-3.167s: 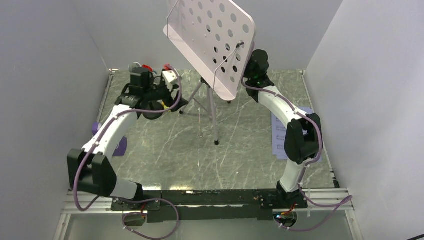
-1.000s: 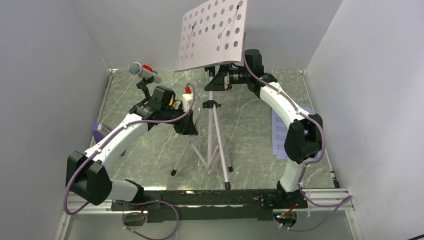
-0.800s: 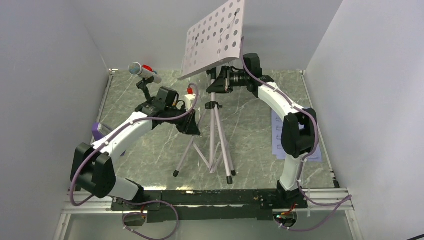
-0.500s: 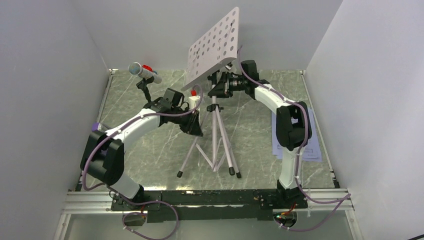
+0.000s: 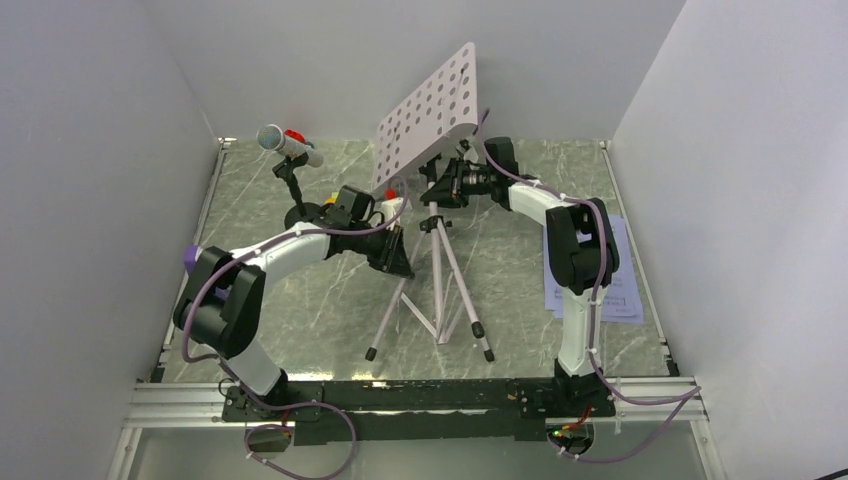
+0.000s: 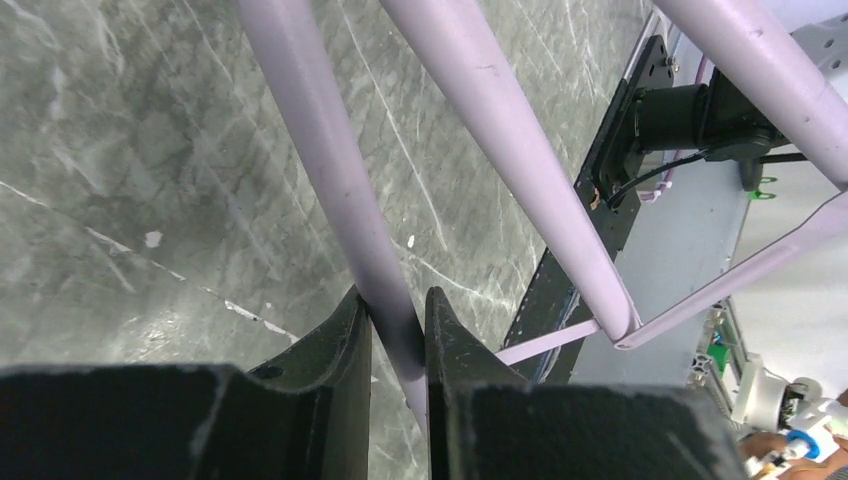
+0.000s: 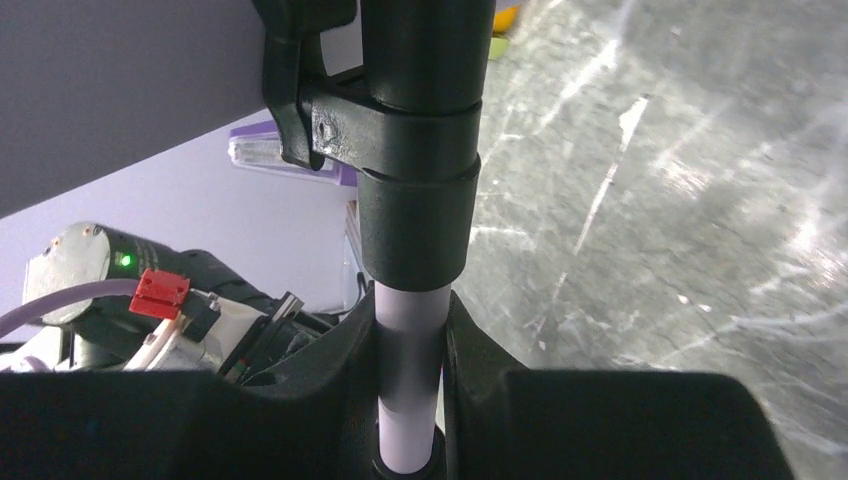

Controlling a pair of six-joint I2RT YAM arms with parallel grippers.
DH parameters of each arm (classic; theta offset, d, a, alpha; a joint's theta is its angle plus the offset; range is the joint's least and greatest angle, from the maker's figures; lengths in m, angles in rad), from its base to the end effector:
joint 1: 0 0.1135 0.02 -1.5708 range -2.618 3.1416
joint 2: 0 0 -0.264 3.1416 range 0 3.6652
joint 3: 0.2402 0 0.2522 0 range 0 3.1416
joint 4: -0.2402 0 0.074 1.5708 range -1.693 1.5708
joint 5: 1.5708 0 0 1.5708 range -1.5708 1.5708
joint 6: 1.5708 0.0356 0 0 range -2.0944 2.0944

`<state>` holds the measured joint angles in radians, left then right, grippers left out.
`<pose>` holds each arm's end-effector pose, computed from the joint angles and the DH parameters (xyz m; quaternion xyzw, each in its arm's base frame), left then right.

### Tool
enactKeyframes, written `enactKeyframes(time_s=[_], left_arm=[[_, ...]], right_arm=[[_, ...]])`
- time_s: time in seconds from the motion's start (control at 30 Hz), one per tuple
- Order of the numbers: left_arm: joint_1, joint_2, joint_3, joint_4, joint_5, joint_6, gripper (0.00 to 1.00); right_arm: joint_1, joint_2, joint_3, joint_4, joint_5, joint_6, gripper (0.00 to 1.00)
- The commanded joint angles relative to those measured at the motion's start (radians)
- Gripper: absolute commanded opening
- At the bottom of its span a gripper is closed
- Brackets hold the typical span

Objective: Pack up the instrument practice props

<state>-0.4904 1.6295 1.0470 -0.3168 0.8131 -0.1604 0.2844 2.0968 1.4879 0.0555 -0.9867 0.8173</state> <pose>0.2827 -0.1803 0.2153 0.2710 0.8340 -0.4505 0.1674 0.4403 0.1597 0.2017 -0.0200 0.8028 0.5770 0.1490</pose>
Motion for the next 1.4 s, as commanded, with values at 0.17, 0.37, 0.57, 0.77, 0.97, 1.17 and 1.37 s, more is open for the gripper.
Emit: enactKeyframes(time_s=[0.17, 0.37, 0.57, 0.77, 0.97, 1.17, 1.37], left_arm=[[-0.033, -0.007, -0.054, 0.268, 0.192, -0.025, 0.01], [-0.008, 0.015, -0.110, 0.435, 0.226, -0.193, 0.01], [0.001, 0.004, -0.260, 0.786, 0.251, -0.489, 0.01], [0.006, 0.042, -0.276, 0.891, 0.242, -0.554, 0.01], [-0.011, 0.086, -0.184, 0.755, 0.206, -0.483, 0.17], [-0.060, 0.065, -0.122, 0.591, 0.149, -0.390, 0.67], [-0.060, 0.007, -0.075, 0.330, 0.025, -0.204, 0.69]], right_arm=[[-0.061, 0.018, -0.104, 0.235, 0.159, 0.023, 0.01], [-0.082, -0.007, -0.184, 0.159, 0.189, 0.068, 0.58], [-0.224, -0.216, -0.394, -0.187, 0.131, -0.101, 1.00], [-0.329, -0.413, -0.512, -0.418, 0.080, -0.371, 1.00], [-0.326, -0.547, -0.532, -0.414, 0.075, -0.472, 1.00], [-0.252, -0.551, -0.480, -0.471, 0.038, -0.497, 1.00], [-0.171, -0.596, -0.594, -0.396, 0.023, -0.480, 0.84]])
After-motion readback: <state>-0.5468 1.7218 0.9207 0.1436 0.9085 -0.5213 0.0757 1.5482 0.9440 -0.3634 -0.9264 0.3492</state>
